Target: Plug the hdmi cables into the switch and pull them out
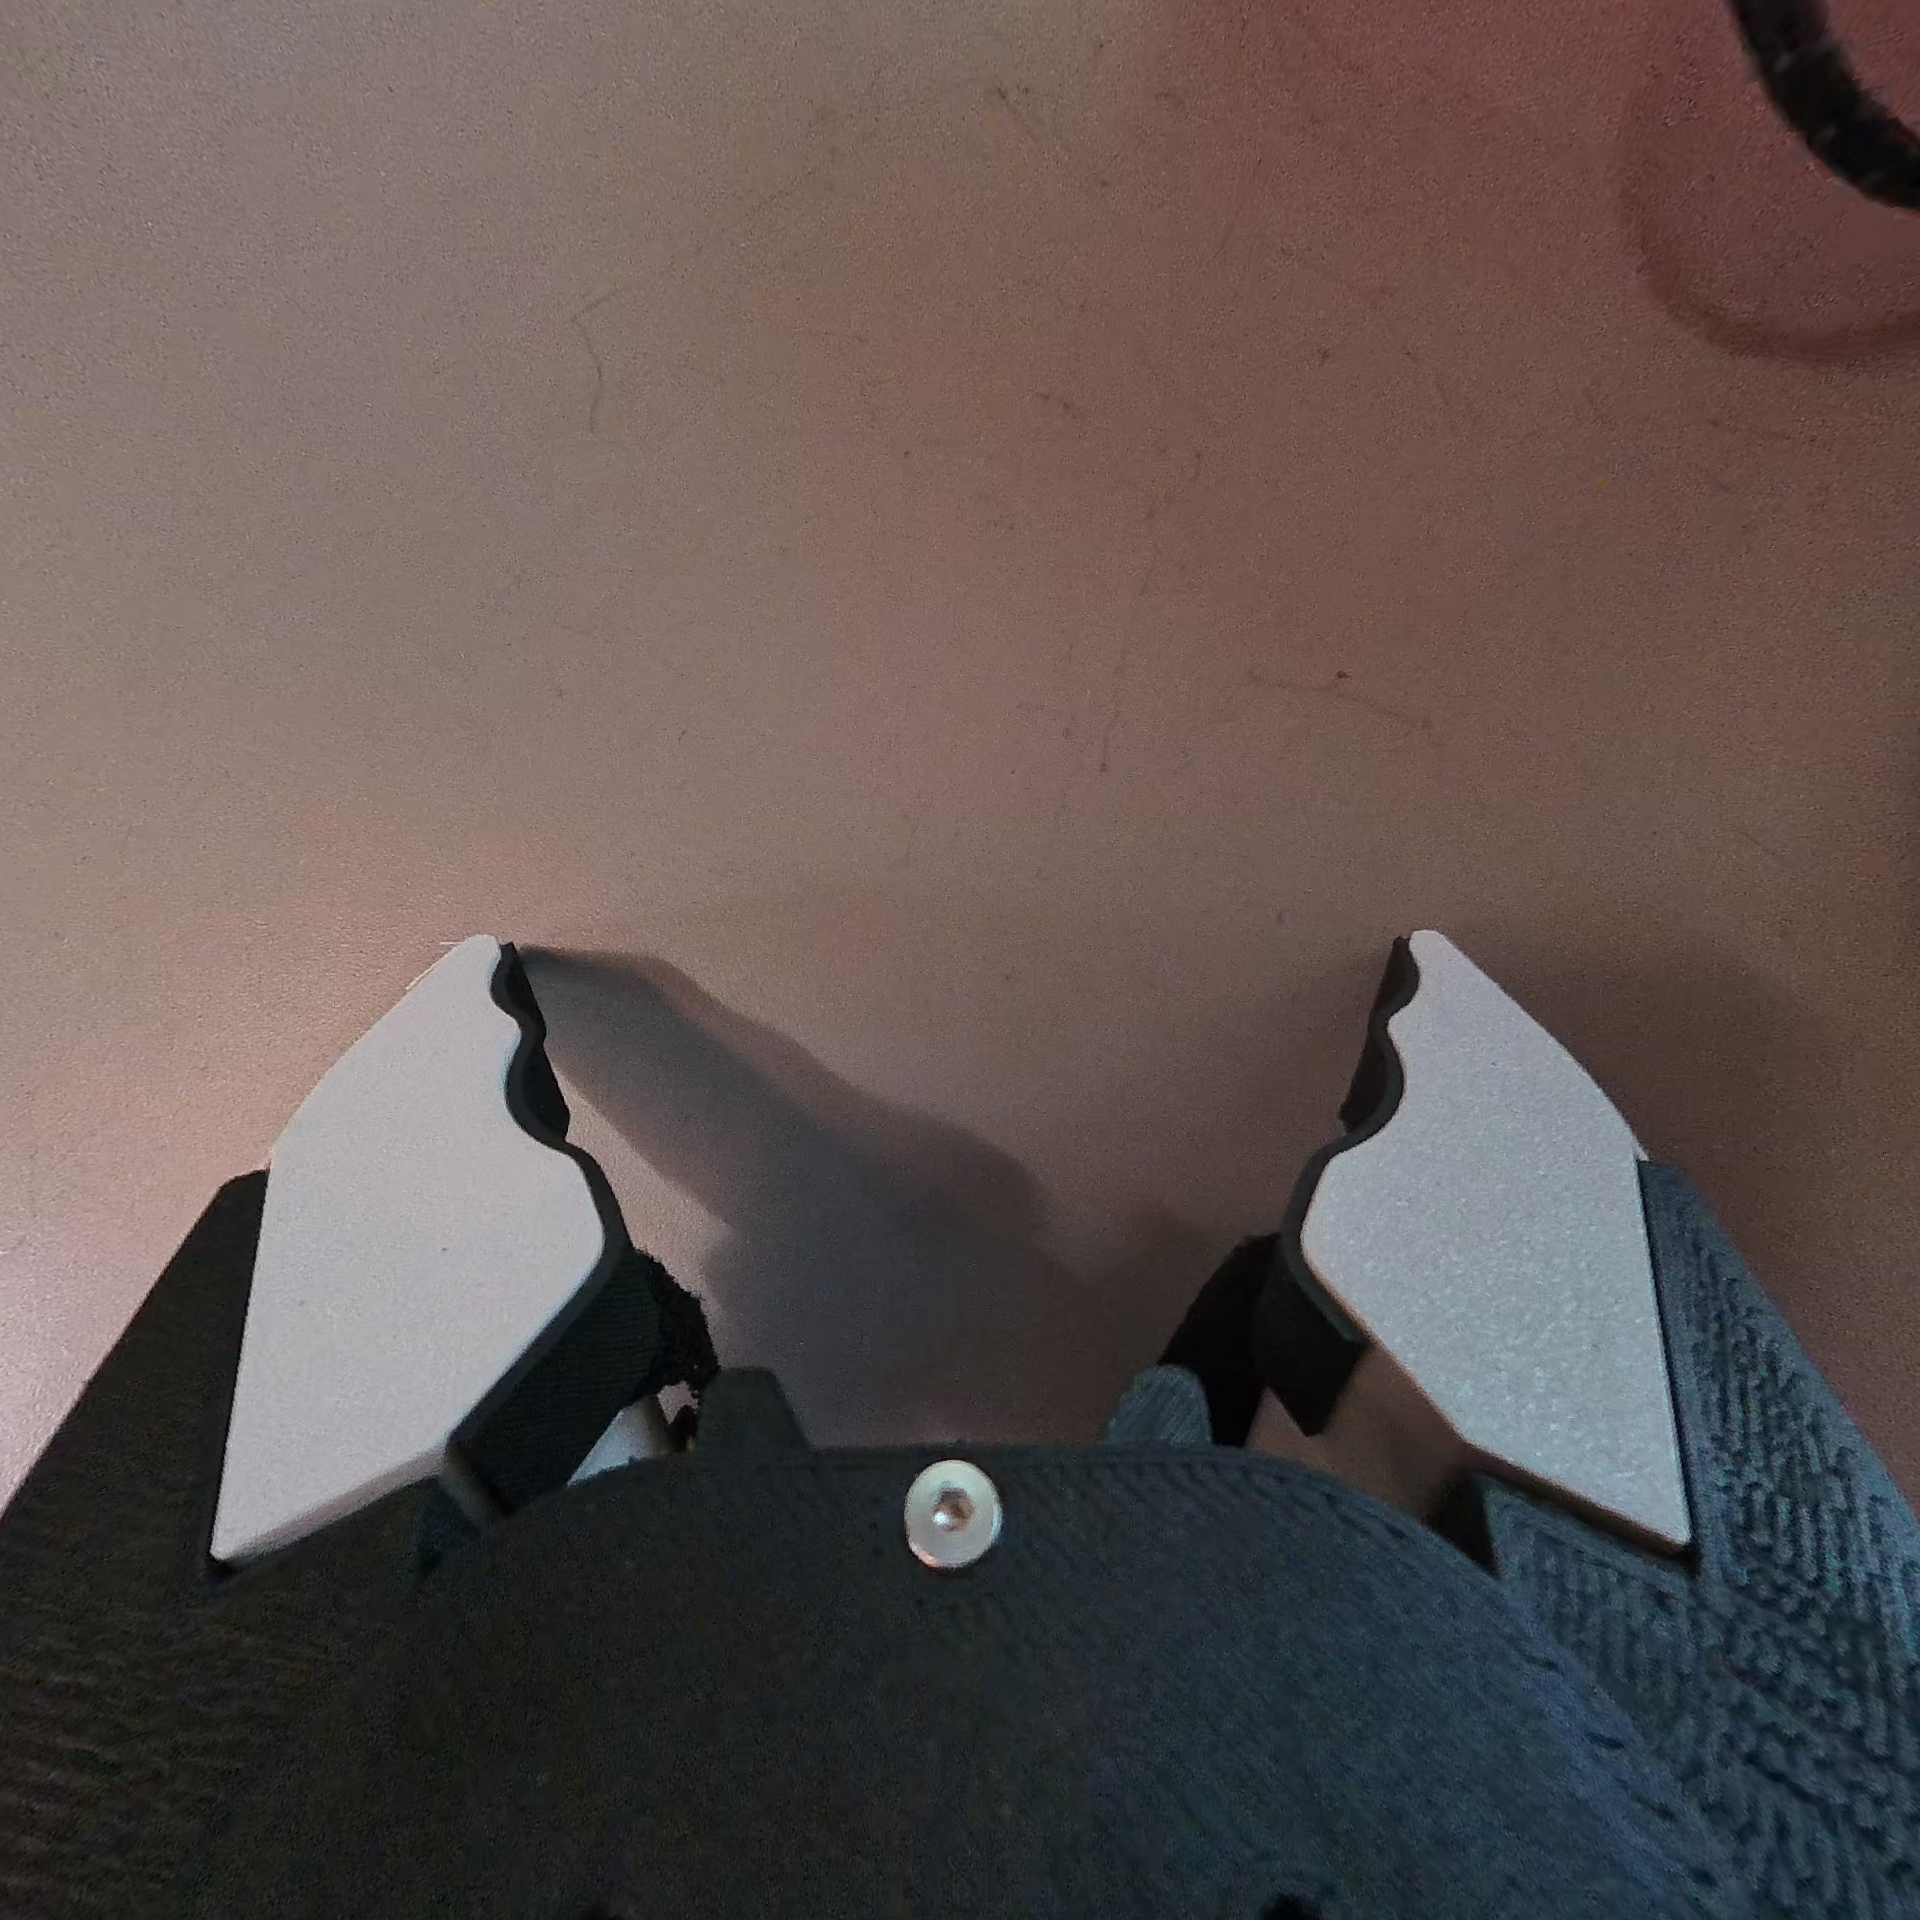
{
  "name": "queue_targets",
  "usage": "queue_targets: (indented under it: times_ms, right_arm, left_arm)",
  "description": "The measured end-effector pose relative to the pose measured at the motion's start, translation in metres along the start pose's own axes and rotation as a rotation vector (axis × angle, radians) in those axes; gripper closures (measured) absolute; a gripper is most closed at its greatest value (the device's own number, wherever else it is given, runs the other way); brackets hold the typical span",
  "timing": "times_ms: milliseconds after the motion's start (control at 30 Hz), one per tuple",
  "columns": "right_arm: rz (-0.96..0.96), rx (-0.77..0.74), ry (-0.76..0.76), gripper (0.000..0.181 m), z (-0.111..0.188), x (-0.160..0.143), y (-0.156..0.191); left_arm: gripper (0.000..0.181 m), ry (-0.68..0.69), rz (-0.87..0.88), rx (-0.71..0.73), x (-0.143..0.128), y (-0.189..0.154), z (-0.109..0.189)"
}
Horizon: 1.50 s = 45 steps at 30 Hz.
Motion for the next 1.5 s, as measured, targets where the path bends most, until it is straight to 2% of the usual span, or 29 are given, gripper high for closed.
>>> queue_targets:
  times_ms: [100, 267, 433, 500, 567, 633, 700, 767, 833, 933, 967, 1067, 1167, 1267, 1400, 1500]
  right_arm:
    - [-0.011, 0.013, -0.041, 0.104, 0.001, 0.008, -0.002]
    - [0.040, -0.036, -0.118, 0.103, 0.025, 0.021, 0.002]
    - [0.073, -0.063, -0.184, 0.083, 0.048, 0.036, 0.013]
    - [0.154, 0.001, -0.326, 0.088, 0.065, 0.059, 0.047]
    - [0.266, 0.127, -0.419, 0.098, 0.074, 0.075, 0.100]
    - [0.364, 0.234, -0.322, 0.108, 0.057, 0.068, 0.150]
    - [0.403, 0.205, -0.109, 0.110, 0.020, 0.047, 0.172]
    - [0.440, 0.070, 0.039, 0.116, -0.016, 0.035, 0.173]
    - [0.466, -0.008, 0.120, 0.122, -0.042, 0.031, 0.174]
    - [0.473, -0.163, 0.182, 0.128, -0.058, 0.035, 0.159]
    - [0.468, -0.188, 0.197, 0.135, -0.061, 0.036, 0.154]
    - [0.509, -0.198, 0.231, 0.174, -0.064, 0.035, 0.147]
    - [0.534, -0.107, 0.093, 0.173, -0.044, 0.052, 0.161]
    - [0.524, -0.061, -0.090, 0.173, 0.001, 0.078, 0.163]
    - [0.495, -0.148, -0.302, 0.170, 0.069, 0.105, 0.133]
    - [0.487, -0.166, -0.418, 0.167, 0.103, 0.110, 0.107]
  left_arm:
    - [0.036, 0.000, 0.000, 0.000, 0.000, 0.000, 0.000]
    - [0.036, 0.000, 0.000, 0.000, 0.000, 0.000, 0.000]
    - [0.036, 0.000, 0.000, 0.000, 0.000, 0.000, 0.000]
    - [0.036, 0.000, 0.000, 0.000, 0.000, 0.000, 0.000]
    - [0.036, 0.000, 0.000, 0.000, 0.000, 0.000, 0.000]
    - [0.036, 0.000, 0.000, 0.000, 0.001, 0.000, 0.000]
    - [0.036, 0.000, 0.000, 0.000, 0.001, 0.000, -0.001]
    - [0.036, 0.000, 0.000, 0.000, 0.001, 0.000, -0.001]
    - [0.036, 0.000, 0.000, 0.000, 0.001, 0.000, -0.001]
    - [0.036, 0.000, 0.000, 0.000, 0.001, 0.000, -0.001]
    - [0.036, 0.000, 0.000, 0.000, 0.001, 0.000, -0.001]
    - [0.036, 0.000, 0.000, 0.000, 0.001, 0.000, -0.001]
    - [0.036, 0.000, 0.000, 0.000, 0.001, 0.000, -0.001]
    - [0.036, 0.000, 0.000, 0.000, 0.001, 0.000, -0.001]
    - [0.036, 0.000, 0.000, 0.000, 0.001, 0.000, -0.001]
    - [0.036, 0.000, 0.000, 0.000, 0.000, 0.000, -0.001]
Point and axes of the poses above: each gripper's, where its closed fingertips meet, z back along the fingers, x out of its top, y = z × x across the jaws, the point moved 1 cm from there along z, back along the fingers, and after that the axes turned 11 degrees about x, right-handed, at the moved point
